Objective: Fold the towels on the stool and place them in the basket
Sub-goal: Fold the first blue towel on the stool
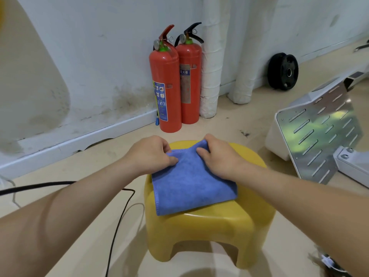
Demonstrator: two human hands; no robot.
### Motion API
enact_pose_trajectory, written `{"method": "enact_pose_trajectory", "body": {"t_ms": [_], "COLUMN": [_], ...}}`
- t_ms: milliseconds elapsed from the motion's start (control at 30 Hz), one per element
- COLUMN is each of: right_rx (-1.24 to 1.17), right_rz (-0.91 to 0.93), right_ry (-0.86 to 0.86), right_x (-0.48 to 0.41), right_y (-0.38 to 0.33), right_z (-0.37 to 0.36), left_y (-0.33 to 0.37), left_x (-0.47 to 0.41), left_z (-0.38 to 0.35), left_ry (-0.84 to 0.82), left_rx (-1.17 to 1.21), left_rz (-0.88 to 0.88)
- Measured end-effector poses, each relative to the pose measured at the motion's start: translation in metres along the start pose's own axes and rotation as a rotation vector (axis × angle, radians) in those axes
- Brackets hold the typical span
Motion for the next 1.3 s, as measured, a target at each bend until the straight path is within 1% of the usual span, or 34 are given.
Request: {"method": "enact_pose_trajectory", "body": {"t_ms": [67, 167, 300, 400, 567, 633, 667, 767, 800, 900, 967, 1000, 1067, 1100, 1133, 1200, 1300], "right_rx": [0.065, 0.101, 0.179, 0.290, 0.451, 0.393, 0.319, -0.019, -0.130, -0.343, -0.465, -0.516, -0.565, -0.582, -0.606, -0.659, -0.721], "right_rz": [0.020, 0.019, -0.026, -0.049, -0.024, -0.055, -0.078, -0.182, -0.219, -0.251, -0.226, -0.212, -0.171, -0.143, -0.109, -0.023, 0.078], "right_ry": [0.027, 0.113, 0.162, 0.166, 0.170, 0.142, 0.124, 0.087, 0.085, 0.070, 0.056, 0.044, 0.006, -0.015, -0.036, -0.074, -0.111], "right_x": [0.002, 0.005, 0.007, 0.007, 0.006, 0.002, 0.000, -0.007, -0.007, -0.006, -0.004, -0.003, 0.000, 0.000, 0.001, -0.001, -0.003], "right_y": [0.000, -0.001, 0.001, 0.000, -0.002, 0.003, 0.006, 0.015, 0.018, 0.022, 0.022, 0.022, 0.020, 0.017, 0.014, 0.003, -0.011], "right_z": [-0.007, -0.009, -0.008, -0.007, -0.004, -0.002, 0.000, 0.004, 0.005, 0.006, 0.010, 0.012, 0.015, 0.015, 0.015, 0.018, 0.023], "left_y": [0.002, 0.004, 0.005, 0.004, 0.002, 0.000, 0.000, 0.008, 0.009, 0.007, 0.003, -0.001, -0.007, -0.007, -0.006, 0.002, 0.016], "left_x": [-0.003, -0.006, -0.011, -0.014, -0.021, -0.020, -0.018, -0.009, -0.008, -0.012, -0.015, -0.015, -0.011, -0.006, 0.000, 0.011, 0.020], "left_z": [-0.001, -0.001, -0.003, -0.006, -0.010, -0.010, -0.009, -0.009, -0.009, -0.008, -0.007, -0.007, -0.012, -0.013, -0.012, -0.012, -0.015], "left_ry": [0.040, 0.104, 0.156, 0.142, 0.043, 0.031, 0.064, 0.257, 0.271, 0.200, 0.125, 0.039, -0.241, -0.367, -0.450, -0.530, -0.559], "left_rx": [-0.076, -0.140, -0.183, -0.161, -0.062, -0.002, -0.025, -0.245, -0.259, -0.201, -0.088, 0.018, 0.253, 0.320, 0.346, 0.360, 0.392], "left_rz": [-0.043, -0.092, -0.100, -0.085, -0.065, -0.047, -0.051, -0.204, -0.243, -0.252, -0.214, -0.176, -0.097, -0.086, -0.100, -0.155, -0.191]}}
Point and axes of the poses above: each hand's wrist, its own x-axis away from the middle knuckle, its own z-axis out of the back of the hand, y = z × x, the point moved 6 cm from there along -x, towards the middle knuckle, and after that the axes turned 13 degrees about z, right-handed, at the moved point
